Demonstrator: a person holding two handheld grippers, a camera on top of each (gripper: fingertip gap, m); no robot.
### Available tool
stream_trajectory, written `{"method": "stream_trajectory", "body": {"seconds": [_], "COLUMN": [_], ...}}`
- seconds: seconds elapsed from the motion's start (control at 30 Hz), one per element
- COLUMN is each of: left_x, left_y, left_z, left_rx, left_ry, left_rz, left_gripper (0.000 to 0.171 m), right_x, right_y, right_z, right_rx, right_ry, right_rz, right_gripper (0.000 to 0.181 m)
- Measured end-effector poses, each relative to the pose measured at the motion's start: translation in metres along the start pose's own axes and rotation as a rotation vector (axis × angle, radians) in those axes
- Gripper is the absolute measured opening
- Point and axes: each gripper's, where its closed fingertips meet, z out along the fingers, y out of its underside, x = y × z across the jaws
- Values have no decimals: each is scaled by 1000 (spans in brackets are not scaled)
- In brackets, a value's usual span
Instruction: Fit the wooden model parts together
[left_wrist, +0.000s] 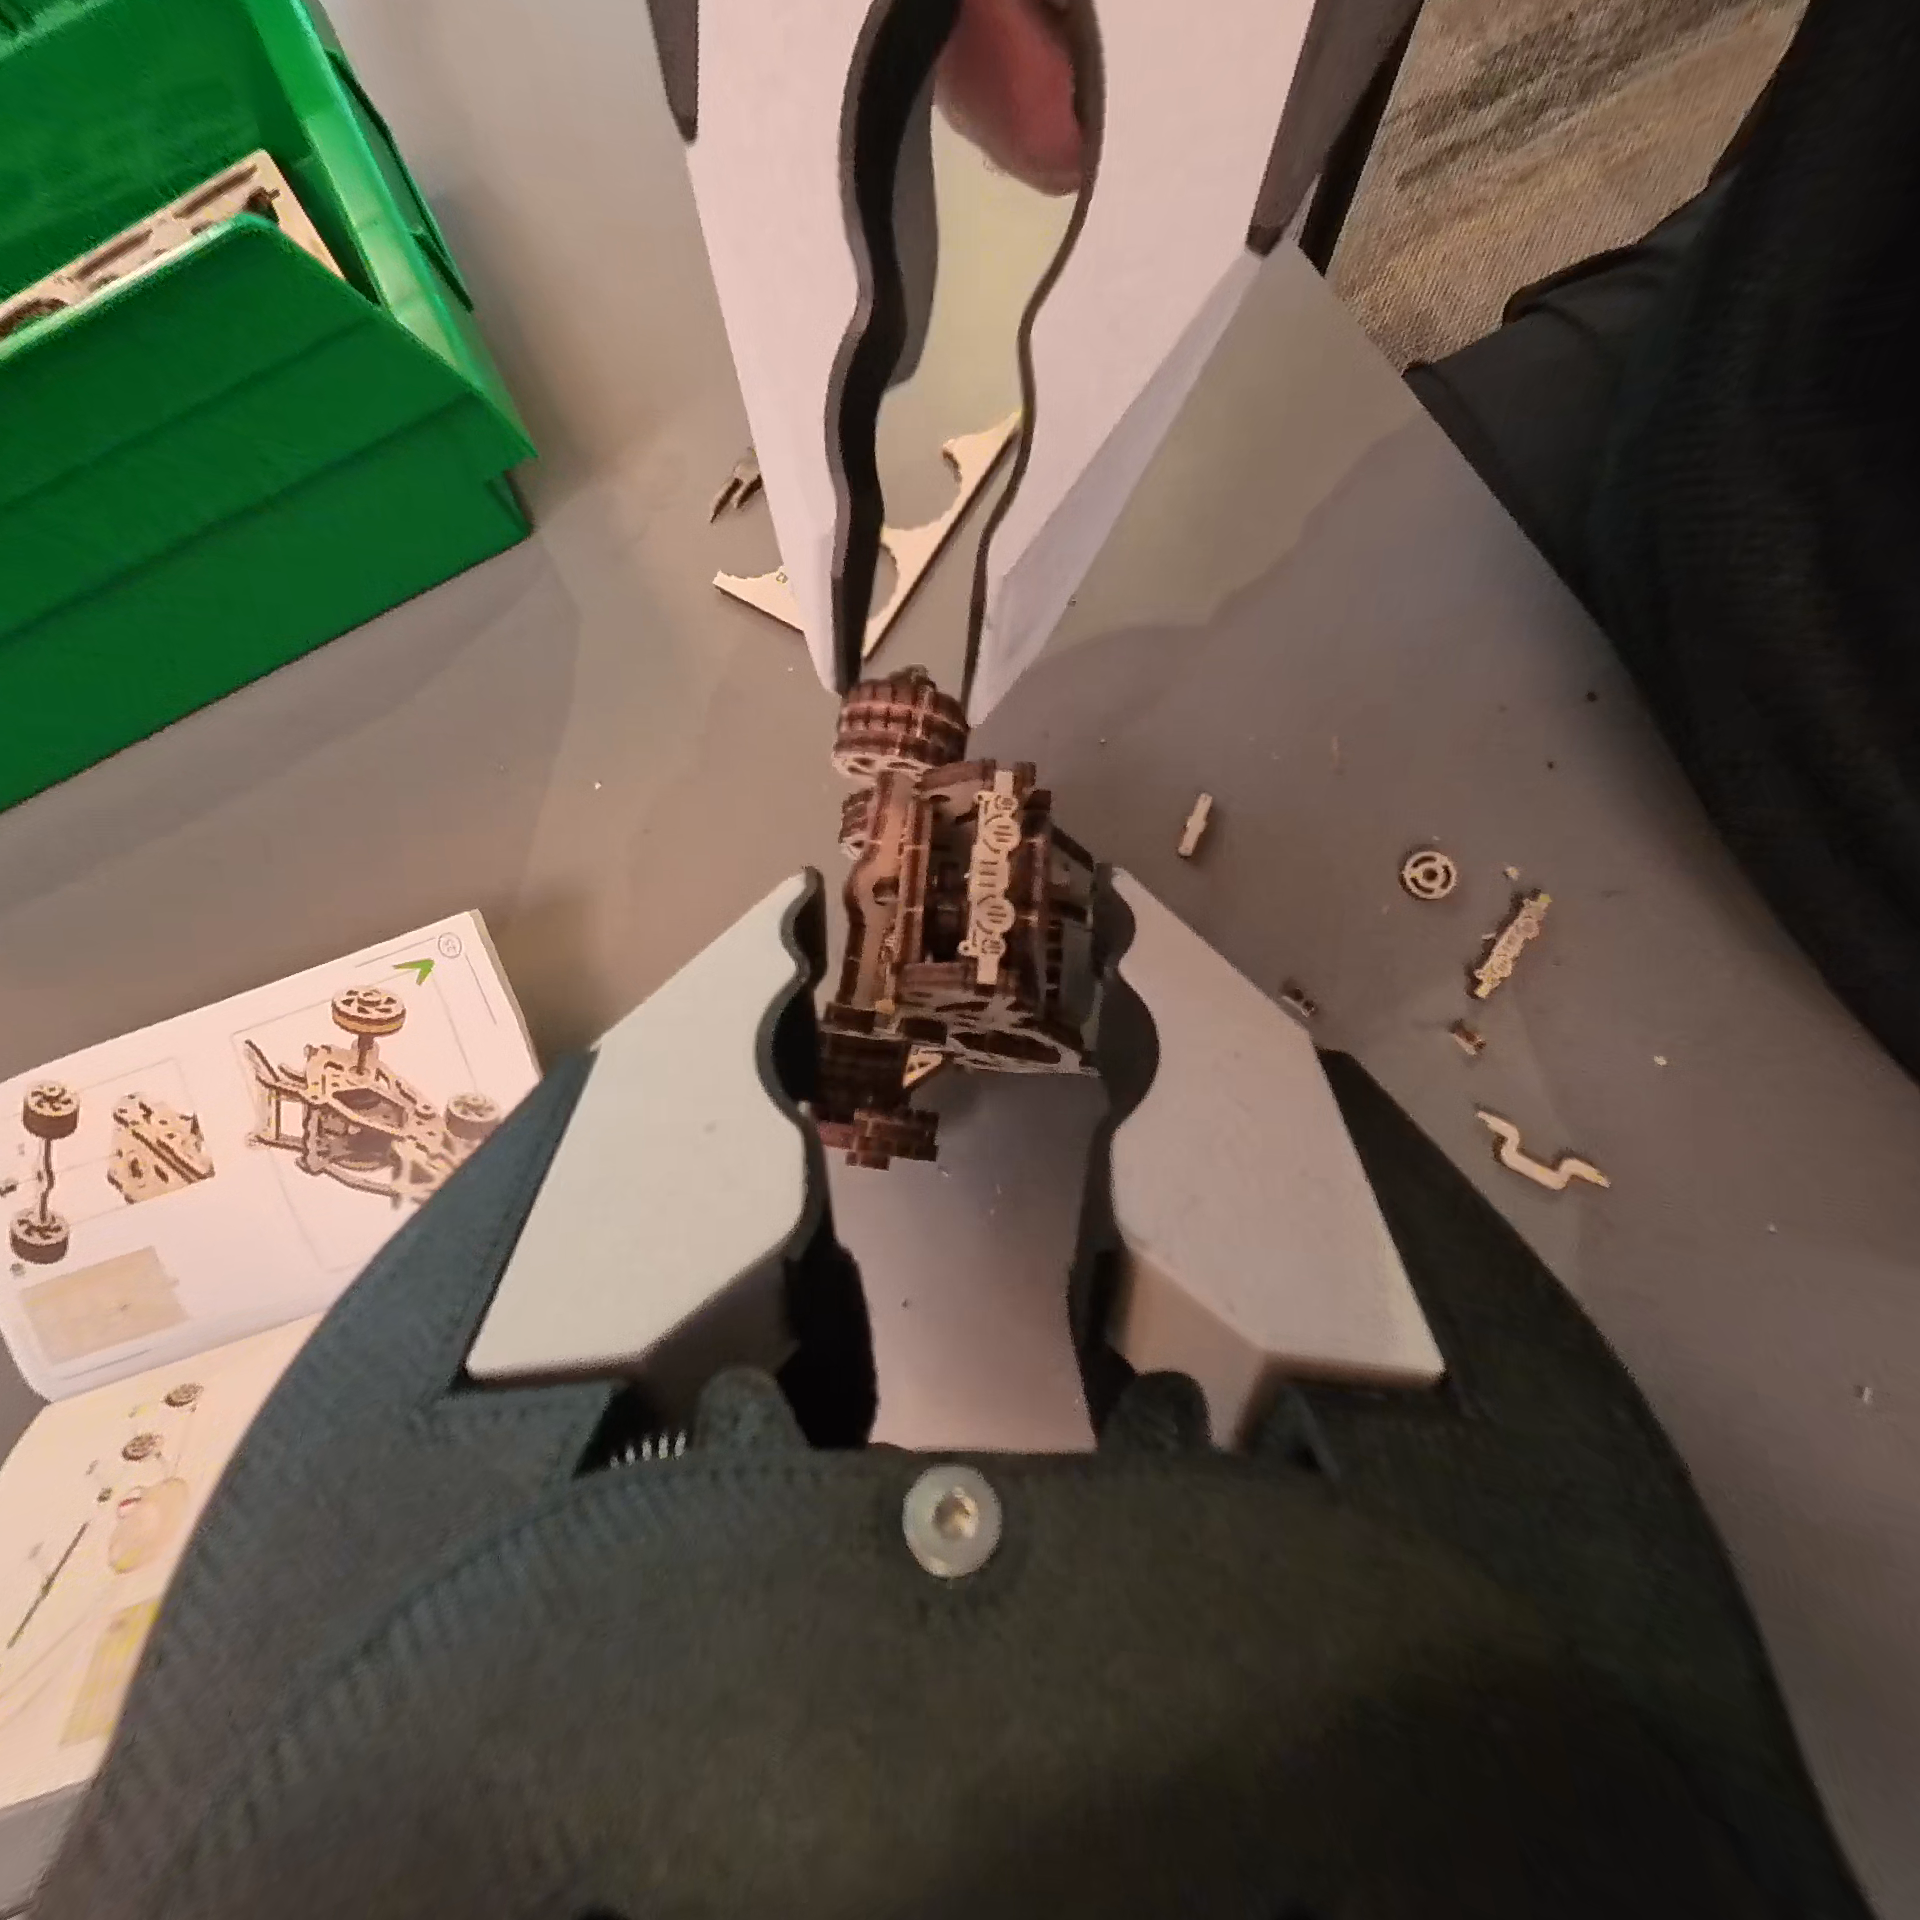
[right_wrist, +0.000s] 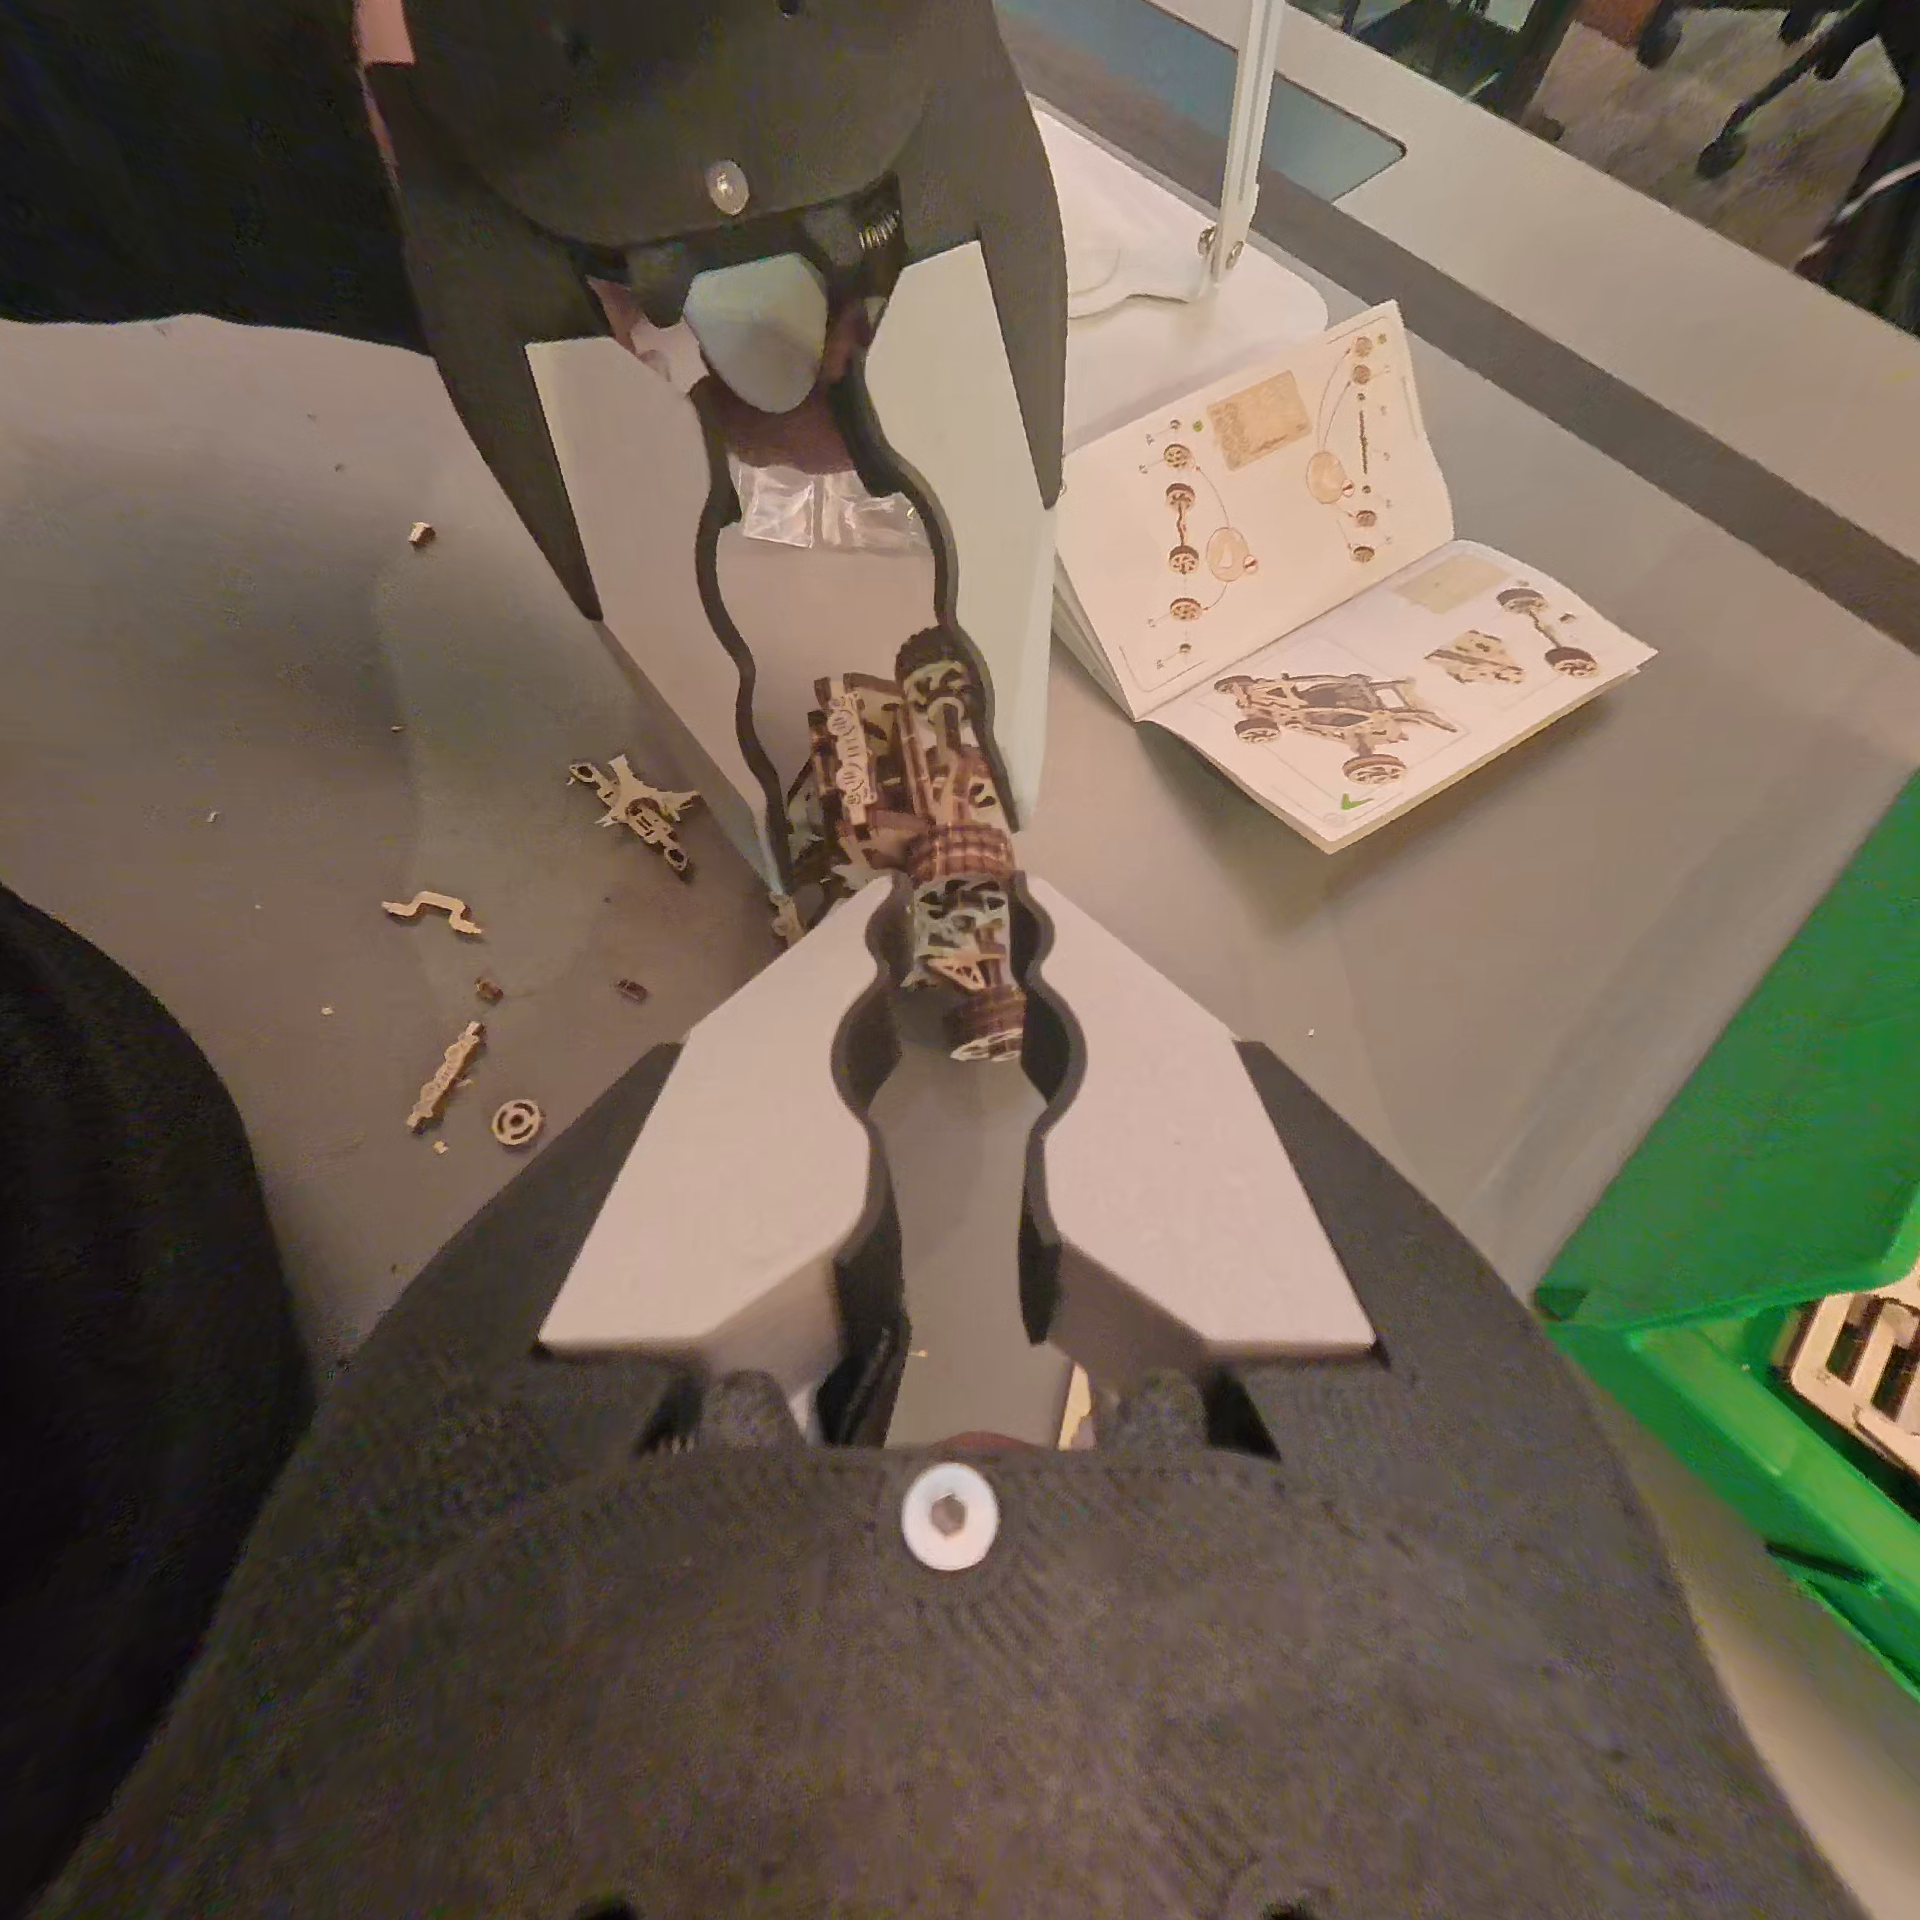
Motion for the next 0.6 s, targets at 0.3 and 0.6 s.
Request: {"method": "stream_trajectory", "body": {"seconds": [0.3, 0.6], "left_x": [-2, -3], "left_y": [0, -2], "left_z": [-4, -3], "left_rx": [22, -3], "left_ry": [-20, -102], "left_rz": [-25, 55], "left_gripper": [35, 34], "right_x": [1, 0], "right_y": [-1, -3], "right_z": [-1, -5], "right_rx": [19, 62], "right_ry": [8, -131], "right_rz": [-64, 99], "right_gripper": [16, 28]}}
